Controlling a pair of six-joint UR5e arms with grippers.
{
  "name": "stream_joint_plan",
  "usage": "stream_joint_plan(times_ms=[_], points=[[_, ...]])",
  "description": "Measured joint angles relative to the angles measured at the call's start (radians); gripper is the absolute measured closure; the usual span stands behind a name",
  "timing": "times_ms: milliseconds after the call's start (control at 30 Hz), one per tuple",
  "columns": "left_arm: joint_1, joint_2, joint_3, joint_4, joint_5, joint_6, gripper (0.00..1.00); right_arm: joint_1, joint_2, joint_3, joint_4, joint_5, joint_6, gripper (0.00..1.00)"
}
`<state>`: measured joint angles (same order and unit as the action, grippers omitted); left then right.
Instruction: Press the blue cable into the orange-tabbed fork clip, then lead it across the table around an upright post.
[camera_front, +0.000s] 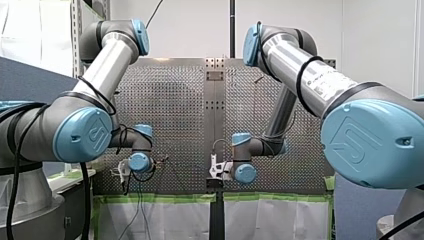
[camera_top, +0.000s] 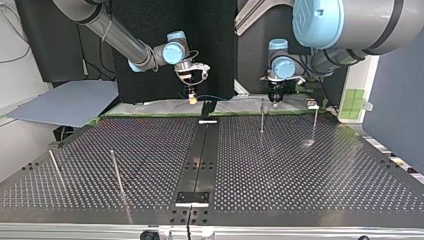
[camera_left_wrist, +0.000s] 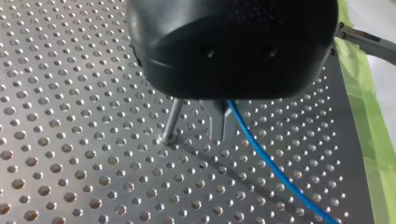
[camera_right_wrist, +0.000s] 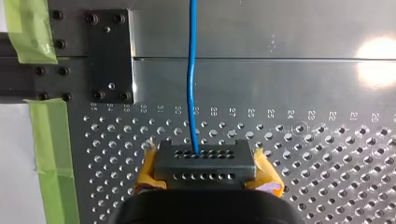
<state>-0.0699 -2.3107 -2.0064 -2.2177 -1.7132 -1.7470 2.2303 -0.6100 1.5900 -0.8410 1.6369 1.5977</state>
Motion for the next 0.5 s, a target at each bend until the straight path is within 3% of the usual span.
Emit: stream_joint_plan(times_ms=[500], points=[[0.037,0.000,0.075,-0.089,0.075,-0.042,0.98,-0.023,0.002,-0.003,0.000,0.000,-0.002,1.00]])
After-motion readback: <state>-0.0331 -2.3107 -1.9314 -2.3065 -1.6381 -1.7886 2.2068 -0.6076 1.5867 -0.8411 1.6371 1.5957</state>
